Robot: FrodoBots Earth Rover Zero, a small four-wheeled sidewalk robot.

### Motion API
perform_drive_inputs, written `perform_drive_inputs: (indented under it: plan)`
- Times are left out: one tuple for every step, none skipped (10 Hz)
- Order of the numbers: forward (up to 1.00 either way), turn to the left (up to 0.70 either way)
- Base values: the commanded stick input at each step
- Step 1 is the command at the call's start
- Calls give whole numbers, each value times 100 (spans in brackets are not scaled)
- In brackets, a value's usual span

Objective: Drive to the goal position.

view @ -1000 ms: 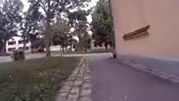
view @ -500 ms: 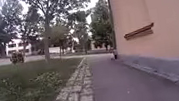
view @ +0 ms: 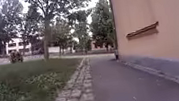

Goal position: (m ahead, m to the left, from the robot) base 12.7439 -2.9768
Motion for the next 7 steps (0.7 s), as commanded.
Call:
perform_drive_inputs:
  plan:
    - [45,0]
    - [45,0]
    - [45,0]
    - [45,0]
    - [45,0]
    - [45,0]
    - [45,0]
